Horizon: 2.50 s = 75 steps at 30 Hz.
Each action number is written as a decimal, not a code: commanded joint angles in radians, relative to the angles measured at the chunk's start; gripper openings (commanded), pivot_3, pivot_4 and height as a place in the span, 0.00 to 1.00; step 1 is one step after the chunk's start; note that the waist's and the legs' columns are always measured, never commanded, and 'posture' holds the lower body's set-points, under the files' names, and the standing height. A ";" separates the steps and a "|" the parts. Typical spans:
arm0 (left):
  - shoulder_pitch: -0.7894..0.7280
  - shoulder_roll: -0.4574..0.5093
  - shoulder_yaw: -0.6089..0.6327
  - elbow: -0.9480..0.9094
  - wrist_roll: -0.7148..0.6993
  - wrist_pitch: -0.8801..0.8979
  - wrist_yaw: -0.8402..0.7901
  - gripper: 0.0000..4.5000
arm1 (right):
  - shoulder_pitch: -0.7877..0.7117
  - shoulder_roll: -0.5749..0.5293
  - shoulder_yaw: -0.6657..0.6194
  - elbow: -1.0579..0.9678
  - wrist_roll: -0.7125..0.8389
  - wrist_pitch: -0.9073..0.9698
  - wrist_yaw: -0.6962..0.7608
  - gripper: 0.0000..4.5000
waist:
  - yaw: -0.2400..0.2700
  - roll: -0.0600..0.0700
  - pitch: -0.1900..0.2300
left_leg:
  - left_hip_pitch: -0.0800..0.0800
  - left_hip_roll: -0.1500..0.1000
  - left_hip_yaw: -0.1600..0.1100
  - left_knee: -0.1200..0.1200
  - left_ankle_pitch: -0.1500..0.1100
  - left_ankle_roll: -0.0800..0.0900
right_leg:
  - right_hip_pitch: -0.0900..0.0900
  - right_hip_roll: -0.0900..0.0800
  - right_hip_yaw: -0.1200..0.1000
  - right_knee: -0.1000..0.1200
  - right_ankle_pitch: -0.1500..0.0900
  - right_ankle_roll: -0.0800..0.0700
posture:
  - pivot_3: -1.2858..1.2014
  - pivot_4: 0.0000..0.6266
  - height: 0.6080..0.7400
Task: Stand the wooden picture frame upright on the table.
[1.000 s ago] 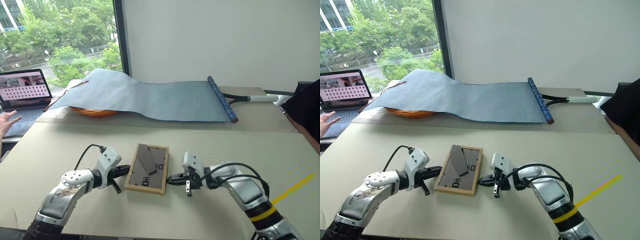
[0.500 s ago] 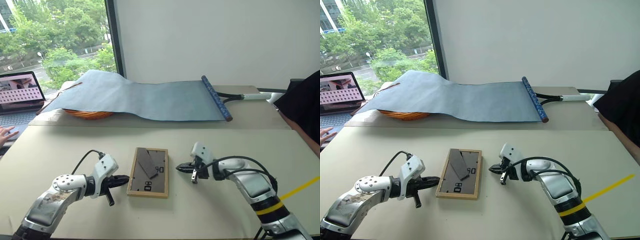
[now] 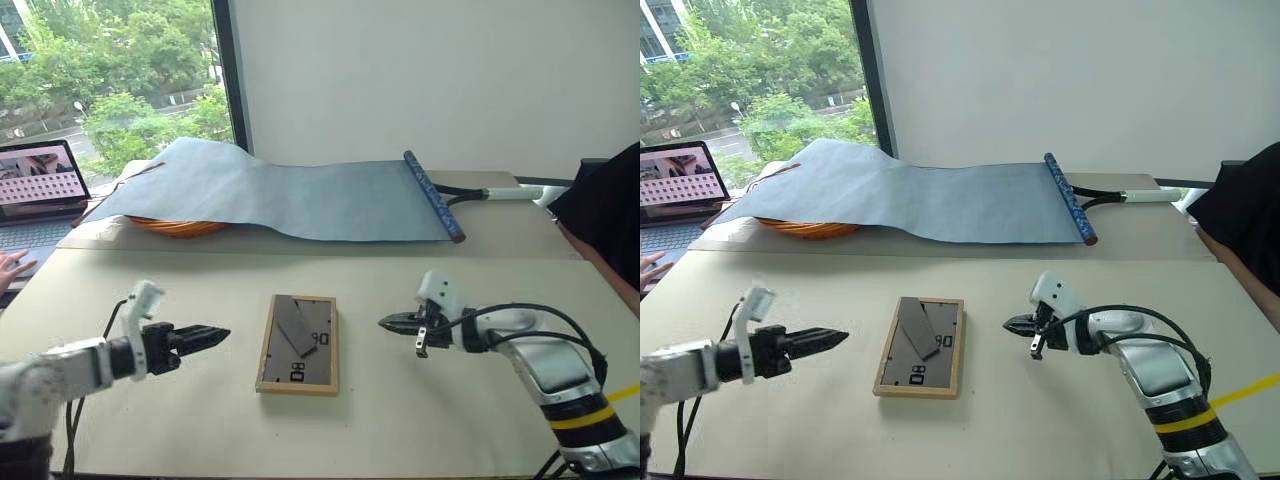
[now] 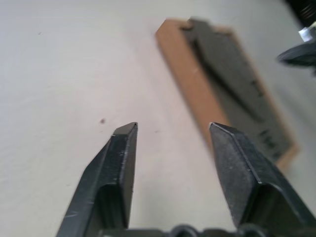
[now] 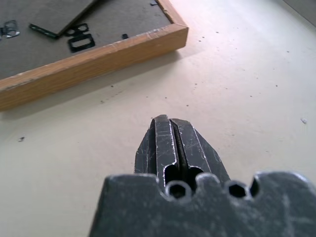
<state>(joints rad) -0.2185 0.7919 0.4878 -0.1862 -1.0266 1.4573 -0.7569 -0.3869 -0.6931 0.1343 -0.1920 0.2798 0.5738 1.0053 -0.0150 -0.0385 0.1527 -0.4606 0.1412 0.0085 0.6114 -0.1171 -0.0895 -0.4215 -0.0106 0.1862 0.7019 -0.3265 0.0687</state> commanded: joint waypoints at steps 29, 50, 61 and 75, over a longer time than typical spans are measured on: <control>-0.079 -0.274 -0.225 0.105 -0.505 0.142 0.612 0.60 | -0.001 0.151 0.155 0.047 -0.118 -0.134 -0.056 0.00 | 0.023 0.002 -0.002 | 0.000 -0.003 -0.009 0.001 0.001 -0.001 | 0.008 -0.001 -0.007 0.000 0.004 -0.006 | 0.52 0.24 0.58; -0.288 -0.147 -0.325 0.244 -0.485 0.098 0.463 0.26 | -0.227 0.124 -0.044 -0.101 0.281 0.266 -0.052 0.71 | 0.013 0.001 -0.001 | -0.001 -0.003 -0.009 -0.006 0.002 -0.003 | 0.003 -0.001 -0.008 -0.001 0.002 -0.009 | 0.52 0.24 0.58; -0.323 -0.170 -0.339 0.249 -0.461 0.113 0.439 0.26 | -0.248 0.226 0.129 -0.003 0.178 0.088 0.010 0.93 | 0.018 0.001 -0.001 | -0.009 -0.003 -0.010 -0.004 0.002 -0.003 | -0.002 -0.001 -0.010 -0.001 0.002 -0.009 | 0.52 0.24 0.58; -0.315 -0.122 -0.337 0.339 -0.481 0.157 0.314 0.26 | -0.140 0.089 -0.031 -0.179 0.231 0.023 0.041 0.93 | 0.023 0.001 -0.001 | -0.009 -0.003 -0.011 -0.004 0.002 -0.004 | -0.002 -0.001 -0.010 0.000 0.002 -0.009 | 0.52 0.24 0.58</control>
<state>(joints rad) -0.5149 0.6439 0.1372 0.1373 -1.4567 1.6110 -0.4054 -0.5327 -0.5792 0.1370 -0.3483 0.5524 0.6641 1.0604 0.0078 -0.0370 0.1518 -0.4694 0.1381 -0.0022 0.6074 -0.1149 -0.0932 -0.4232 -0.0117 0.1762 0.7015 -0.3243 0.0598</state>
